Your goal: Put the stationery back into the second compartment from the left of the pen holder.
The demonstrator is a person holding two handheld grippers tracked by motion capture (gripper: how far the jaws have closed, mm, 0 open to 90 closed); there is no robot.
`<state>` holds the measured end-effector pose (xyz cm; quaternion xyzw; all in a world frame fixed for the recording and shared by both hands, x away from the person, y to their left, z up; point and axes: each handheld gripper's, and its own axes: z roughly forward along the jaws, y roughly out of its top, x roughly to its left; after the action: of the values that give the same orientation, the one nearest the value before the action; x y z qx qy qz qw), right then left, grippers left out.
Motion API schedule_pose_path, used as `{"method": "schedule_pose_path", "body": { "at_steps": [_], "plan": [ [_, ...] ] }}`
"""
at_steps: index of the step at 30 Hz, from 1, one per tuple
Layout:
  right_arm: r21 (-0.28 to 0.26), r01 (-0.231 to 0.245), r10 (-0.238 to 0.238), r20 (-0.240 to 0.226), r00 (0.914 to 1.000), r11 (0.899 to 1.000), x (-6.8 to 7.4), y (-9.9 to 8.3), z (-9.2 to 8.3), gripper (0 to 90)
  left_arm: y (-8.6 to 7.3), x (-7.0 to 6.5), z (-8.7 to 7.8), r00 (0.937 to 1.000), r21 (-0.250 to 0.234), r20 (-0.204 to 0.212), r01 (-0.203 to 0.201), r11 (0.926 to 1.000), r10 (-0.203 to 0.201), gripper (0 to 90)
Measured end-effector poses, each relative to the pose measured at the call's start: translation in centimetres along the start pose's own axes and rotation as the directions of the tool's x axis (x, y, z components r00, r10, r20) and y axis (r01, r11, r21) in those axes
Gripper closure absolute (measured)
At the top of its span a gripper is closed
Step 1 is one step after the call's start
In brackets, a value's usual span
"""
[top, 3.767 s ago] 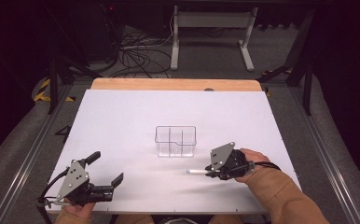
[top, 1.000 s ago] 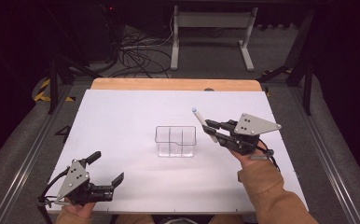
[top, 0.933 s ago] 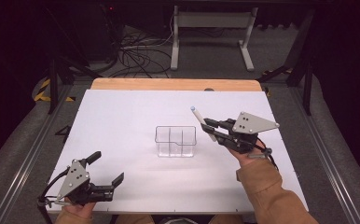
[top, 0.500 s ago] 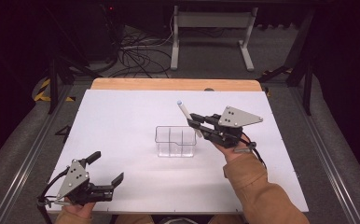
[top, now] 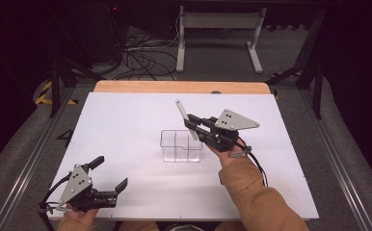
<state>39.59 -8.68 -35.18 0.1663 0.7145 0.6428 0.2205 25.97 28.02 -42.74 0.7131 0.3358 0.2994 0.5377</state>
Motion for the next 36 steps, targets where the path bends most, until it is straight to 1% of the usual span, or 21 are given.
{"method": "schedule_pose_path", "body": {
  "at_steps": [2, 5, 13, 15, 17, 22, 24, 29, 30, 32, 35, 36],
  "plan": [
    [0.000, 0.005, -0.005, 0.019, 0.9998, 1.000, 0.3, -0.2, 0.3, 78.6, 0.0, 0.0, 0.0, 1.0000, 0.001, 0.001, -0.001, 1.0000, 0.001, 0.6],
    [0.001, -0.001, 0.001, 0.019, 0.9998, 1.000, 0.5, -0.4, 0.8, 78.6, 0.0, 0.0, 0.0, 1.0000, 0.001, 0.001, -0.002, 1.0000, 0.002, 0.7],
    [-0.004, -0.048, 0.049, 0.026, 0.9985, 0.999, 0.7, -1.3, 2.1, 78.5, 0.0, 0.0, 0.0, 1.0000, 0.001, 0.003, -0.001, 1.0000, 0.001, 0.6],
    [0.000, -0.049, 0.049, 0.031, 0.9983, 0.999, 0.7, -1.6, 2.5, 78.5, 0.0, 0.1, 0.0, 1.0000, 0.001, 0.004, 0.000, 1.0000, 0.000, 0.7],
    [0.010, -0.051, 0.050, 0.037, 0.9980, 0.999, 0.7, -1.9, 2.8, 78.5, 0.0, 0.1, 0.0, 1.0000, 0.001, 0.004, 0.000, 1.0000, 0.000, 0.7],
    [0.031, -0.073, 0.072, 0.043, 0.9965, 0.997, 0.7, -2.9, 3.4, 78.5, 0.0, 0.1, 0.0, 1.0000, 0.001, 0.005, 0.000, 1.0000, 0.000, 0.6],
    [0.032, -0.078, 0.076, 0.047, 0.9960, 0.996, 0.8, -3.3, 3.5, 78.5, 0.0, 0.1, 0.0, 1.0000, 0.001, 0.005, 0.001, 1.0000, -0.001, 0.7],
    [0.059, -0.091, 0.088, 0.058, 0.9945, 0.994, 0.8, -4.1, 3.8, 78.5, 0.0, 0.1, 0.0, 1.0000, 0.003, 0.006, -0.001, 1.0000, 0.001, 0.6],
    [0.065, -0.099, 0.096, 0.058, 0.9937, 0.993, 0.9, -4.2, 3.9, 78.5, 0.0, 0.1, 0.0, 1.0000, 0.002, 0.005, -0.001, 1.0000, 0.001, 0.7],
    [0.074, -0.099, 0.095, 0.062, 0.9936, 0.992, 1.0, -4.4, 4.0, 78.5, 0.0, 0.1, 0.0, 1.0000, 0.003, 0.007, -0.002, 1.0000, 0.002, 0.6],
    [0.076, -0.084, 0.079, 0.074, 0.9942, 0.994, 1.1, -4.8, 4.0, 78.5, 0.0, 0.0, 0.0, 1.0000, 0.001, 0.005, 0.000, 1.0000, 0.000, 0.7],
    [0.079, -0.092, 0.086, 0.076, 0.9934, 0.993, 1.2, -4.9, 4.0, 78.5, 0.0, 0.1, 0.0, 1.0000, 0.002, 0.006, -0.001, 1.0000, 0.001, 0.6]
  ]
}}
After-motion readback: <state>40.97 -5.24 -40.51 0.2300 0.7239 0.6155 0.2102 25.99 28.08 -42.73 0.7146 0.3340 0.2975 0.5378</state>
